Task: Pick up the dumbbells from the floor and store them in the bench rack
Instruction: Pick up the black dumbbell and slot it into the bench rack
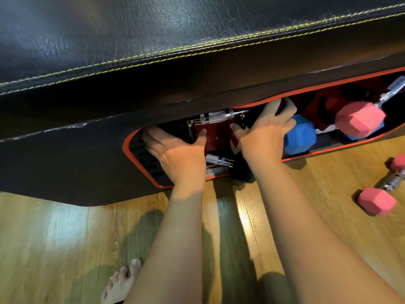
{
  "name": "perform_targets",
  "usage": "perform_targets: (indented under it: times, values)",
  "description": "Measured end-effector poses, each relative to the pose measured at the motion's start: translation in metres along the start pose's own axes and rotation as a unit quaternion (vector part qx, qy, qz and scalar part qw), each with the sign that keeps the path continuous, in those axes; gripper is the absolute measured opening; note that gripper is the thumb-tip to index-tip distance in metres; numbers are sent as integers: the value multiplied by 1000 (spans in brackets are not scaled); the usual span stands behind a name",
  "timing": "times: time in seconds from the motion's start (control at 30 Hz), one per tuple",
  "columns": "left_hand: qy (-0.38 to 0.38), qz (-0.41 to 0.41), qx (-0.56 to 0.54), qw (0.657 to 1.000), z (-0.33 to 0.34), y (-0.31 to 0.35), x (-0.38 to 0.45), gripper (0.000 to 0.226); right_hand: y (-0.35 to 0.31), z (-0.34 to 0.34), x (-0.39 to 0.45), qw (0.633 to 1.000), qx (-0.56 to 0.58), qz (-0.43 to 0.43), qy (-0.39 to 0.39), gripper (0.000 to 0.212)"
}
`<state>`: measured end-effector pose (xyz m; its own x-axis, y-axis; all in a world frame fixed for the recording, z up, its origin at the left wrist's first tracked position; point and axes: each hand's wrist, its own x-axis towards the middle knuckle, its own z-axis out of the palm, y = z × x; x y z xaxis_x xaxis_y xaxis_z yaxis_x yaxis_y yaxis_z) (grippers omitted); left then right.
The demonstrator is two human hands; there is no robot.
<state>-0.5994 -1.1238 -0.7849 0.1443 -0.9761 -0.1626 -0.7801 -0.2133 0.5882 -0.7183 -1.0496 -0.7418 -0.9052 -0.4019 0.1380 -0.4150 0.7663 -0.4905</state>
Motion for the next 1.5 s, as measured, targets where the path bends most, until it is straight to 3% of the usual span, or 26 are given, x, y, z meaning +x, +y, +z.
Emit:
perform_targets:
  times: [0.13,0.27,0.33,0.43,0.57,0.73,0.87,1.03,1.13,1.23,1.5]
  values:
    - [14,11,-8,1000,1,1,-1,134,6,7,8,1000,-20,-15,16,97]
    - [-23,-4,-18,1000,-7,6,-7,123,6,6,7,999,-41,-3,11,98]
    - [-66,13,5,998,-13,13,-13,101,7,0,8,998,-58,-11,-18,99]
    - [-93,20,15,995,-31,19,-20,101,7,-17,5,991,-104,-22,-82,104]
    - [-190,54,103,975,-69,34,-32,71,7,-53,-12,983,-65,-15,-172,106]
    - [-252,71,110,959,-112,36,-34,65,14,-92,-30,964,-62,-60,-253,97]
    - [-278,48,52,958,-138,42,-33,58,18,-115,-38,961,-56,-61,-263,96]
    - [-252,46,-35,966,-128,28,-37,46,13,-104,-32,969,-56,-70,-231,91]
    - [-215,73,-70,971,-117,14,-38,89,13,-89,-30,975,-46,-86,-200,91]
    - [-190,92,-64,975,-100,10,-47,105,27,-79,-25,978,-70,-108,-163,94]
    - [-45,315,17,948,-65,-18,-52,88,56,-57,6,954,-129,-248,-106,88]
